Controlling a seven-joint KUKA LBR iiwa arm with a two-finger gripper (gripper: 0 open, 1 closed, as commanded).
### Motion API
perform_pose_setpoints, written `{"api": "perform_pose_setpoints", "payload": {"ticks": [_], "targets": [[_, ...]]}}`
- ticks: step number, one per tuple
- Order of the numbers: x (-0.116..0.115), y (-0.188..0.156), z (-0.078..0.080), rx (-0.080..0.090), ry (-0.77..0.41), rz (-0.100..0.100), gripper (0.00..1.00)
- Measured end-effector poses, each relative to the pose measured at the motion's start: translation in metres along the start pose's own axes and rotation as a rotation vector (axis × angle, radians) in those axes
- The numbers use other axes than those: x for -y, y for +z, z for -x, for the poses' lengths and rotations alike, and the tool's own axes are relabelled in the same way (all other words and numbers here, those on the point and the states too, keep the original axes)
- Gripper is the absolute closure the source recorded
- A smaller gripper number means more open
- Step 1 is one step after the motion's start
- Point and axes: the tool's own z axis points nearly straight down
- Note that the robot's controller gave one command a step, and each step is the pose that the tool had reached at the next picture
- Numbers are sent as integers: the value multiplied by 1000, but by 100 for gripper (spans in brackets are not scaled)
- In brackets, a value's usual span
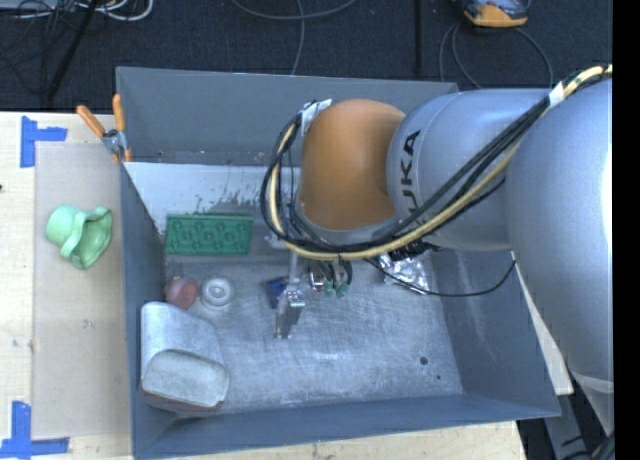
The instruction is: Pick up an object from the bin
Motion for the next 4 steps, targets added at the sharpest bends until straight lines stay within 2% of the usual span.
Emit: {"api": "perform_pose_setpoints", "payload": {"ticks": [1,2,3,4], "targets": [[85,71,26,4,33,0,0],[28,55,31,4,-60,2,0],[31,55,31,3,-57,0,100],[33,-125,39,13,-225,0,100]]}}
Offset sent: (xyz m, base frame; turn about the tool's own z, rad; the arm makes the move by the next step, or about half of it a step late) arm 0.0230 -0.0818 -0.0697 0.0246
